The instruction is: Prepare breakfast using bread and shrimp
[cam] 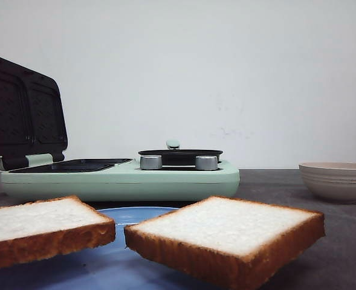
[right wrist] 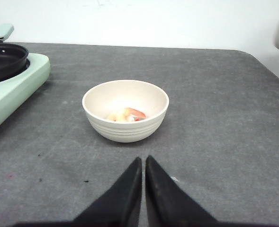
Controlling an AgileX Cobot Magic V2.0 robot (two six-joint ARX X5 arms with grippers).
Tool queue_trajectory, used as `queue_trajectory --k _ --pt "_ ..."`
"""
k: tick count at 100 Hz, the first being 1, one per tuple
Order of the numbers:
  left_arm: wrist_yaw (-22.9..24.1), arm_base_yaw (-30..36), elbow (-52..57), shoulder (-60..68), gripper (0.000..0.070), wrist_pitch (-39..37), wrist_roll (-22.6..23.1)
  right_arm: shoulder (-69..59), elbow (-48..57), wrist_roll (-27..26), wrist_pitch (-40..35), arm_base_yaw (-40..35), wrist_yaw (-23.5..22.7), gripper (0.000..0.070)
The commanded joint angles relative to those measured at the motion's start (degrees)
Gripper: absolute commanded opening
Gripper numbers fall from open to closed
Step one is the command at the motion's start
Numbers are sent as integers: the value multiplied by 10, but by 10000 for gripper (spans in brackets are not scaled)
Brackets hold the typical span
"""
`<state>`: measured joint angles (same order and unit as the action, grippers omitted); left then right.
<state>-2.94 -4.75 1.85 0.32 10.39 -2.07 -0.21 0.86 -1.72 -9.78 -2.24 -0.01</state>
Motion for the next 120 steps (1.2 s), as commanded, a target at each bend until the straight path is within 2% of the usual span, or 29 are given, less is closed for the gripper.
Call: queue_trajectory --k 1,120 --pt "1 -1 -10 -2 0 2 5 0 -2 3 -3 -2 0 3" --pt "1 -1 -10 -2 0 2 5 0 -2 3 13 -2 0 3"
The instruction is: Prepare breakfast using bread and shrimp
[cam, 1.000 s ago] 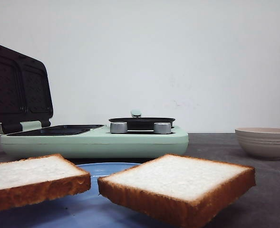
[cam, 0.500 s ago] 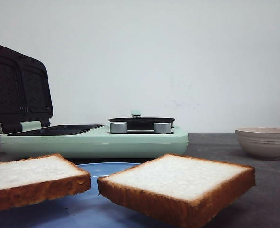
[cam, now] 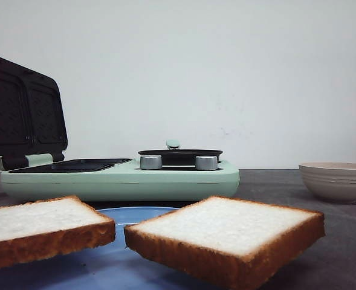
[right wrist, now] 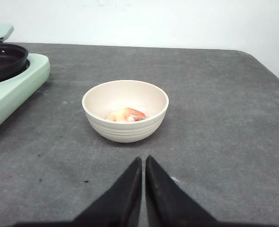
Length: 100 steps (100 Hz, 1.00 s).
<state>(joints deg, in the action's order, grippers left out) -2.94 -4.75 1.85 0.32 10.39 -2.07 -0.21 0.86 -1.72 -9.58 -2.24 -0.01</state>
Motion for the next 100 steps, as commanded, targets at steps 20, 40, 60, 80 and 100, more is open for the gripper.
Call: queue_trajectory --k 20,40,60,80,100 --pt "2 -1 -10 -1 0 3 5 0 -2 -15 62 -2 -7 3" --pt "-8 -1 -10 -1 0 -12 -46 0 -2 -90 115 -2 -6 3" --pt "-28 -1 -10 -1 0 -60 -235 0 -1 -238 158 -2 -6 3" --pt "-86 -1 5 -1 4 -78 -350 -1 17 -359 170 -2 -50 3" --pt "-98 -1 86 40 6 -52 -311 -27 111 -296 100 -2 -66 3"
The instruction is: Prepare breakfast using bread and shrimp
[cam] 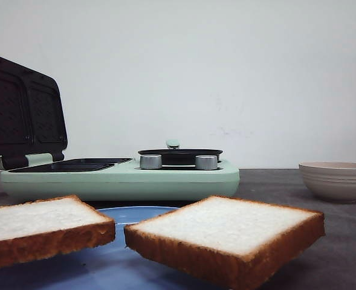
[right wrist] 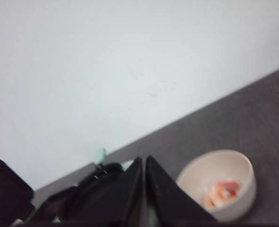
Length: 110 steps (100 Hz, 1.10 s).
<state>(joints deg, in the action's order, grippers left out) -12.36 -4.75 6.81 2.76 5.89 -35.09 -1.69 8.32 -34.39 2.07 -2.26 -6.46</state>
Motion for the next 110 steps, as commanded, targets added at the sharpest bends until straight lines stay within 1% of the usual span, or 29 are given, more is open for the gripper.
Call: queue_trajectory --k 1,14,24,31,38,43,45,47,49,52,54,55,56,57,61,64,67,71,80,93,103,110 --pt "-3 -1 42 20 6 -7 24 -17 47 42 -24 -2 -2 3" --pt "-3 13 115 73 6 -6 68 -70 136 138 -81 -2 -1 3" --pt "-3 36 180 112 6 22 116 -101 188 195 -102 -2 5 3" --pt "-3 52 220 132 6 37 155 -116 212 214 -103 -2 5 3" --pt "-3 64 247 138 9 33 172 -123 222 218 -99 -2 4 3" --pt "-1 69 257 138 49 32 184 -124 222 218 -94 -3 2 6" --pt "-1 71 259 138 77 32 187 -124 222 218 -94 -3 2 12" --pt "-1 71 260 137 109 35 190 -124 222 218 -96 -3 1 30" --pt "-1 71 260 136 145 39 191 -124 222 218 -97 -3 -1 67" --pt "-1 71 260 136 207 49 191 -124 222 217 -99 -3 -5 147" --pt "-1 71 260 136 255 57 190 -124 222 217 -100 -3 -9 210" --pt "-1 71 260 136 283 62 190 -124 222 217 -101 -3 -12 260" --pt "-1 71 260 136 310 67 190 -124 222 217 -101 -3 -12 273" --pt "-1 71 260 136 338 73 190 -124 222 217 -102 -3 -13 315" --pt "-1 71 260 136 439 93 189 -124 222 216 -104 -4 -13 392" --pt "-1 71 260 136 474 108 188 -124 222 215 -105 -5 -13 438" --pt "-2 71 260 137 474 121 185 -124 222 215 -106 -6 -13 461" --pt "-1 71 261 137 472 139 177 -124 222 214 -106 -8 -13 474" --pt "2 71 270 148 470 169 168 -125 222 213 -106 -13 -13 477" --pt "23 71 304 192 470 214 169 -132 223 198 -108 -14 -13 479" --pt "26 71 336 241 470 224 172 -150 229 194 -117 -14 -16 479" --pt "39 70 364 282 470 233 178 -164 236 194 -127 -14 -24 480"
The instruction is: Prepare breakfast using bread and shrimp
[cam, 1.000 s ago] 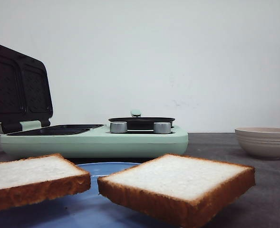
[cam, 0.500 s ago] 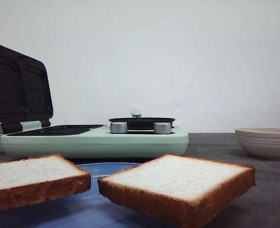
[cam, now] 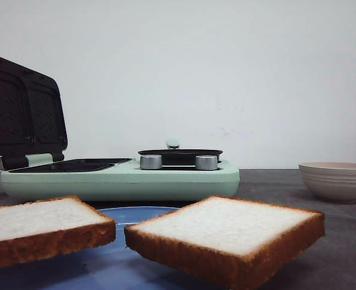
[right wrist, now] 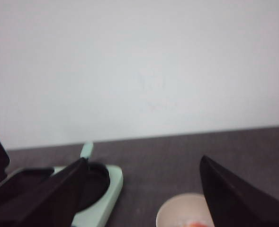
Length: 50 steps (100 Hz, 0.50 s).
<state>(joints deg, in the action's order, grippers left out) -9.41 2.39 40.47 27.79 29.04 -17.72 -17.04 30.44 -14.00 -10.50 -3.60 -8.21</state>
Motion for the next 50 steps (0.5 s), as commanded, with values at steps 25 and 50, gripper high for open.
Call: queue_trajectory --k 25,50 --pt "47 -14 144 156 470 19 7 -46 31 -8 -33 -1 -13 479" --pt "47 -14 171 171 471 40 21 -46 31 -1 -37 -1 -13 479"
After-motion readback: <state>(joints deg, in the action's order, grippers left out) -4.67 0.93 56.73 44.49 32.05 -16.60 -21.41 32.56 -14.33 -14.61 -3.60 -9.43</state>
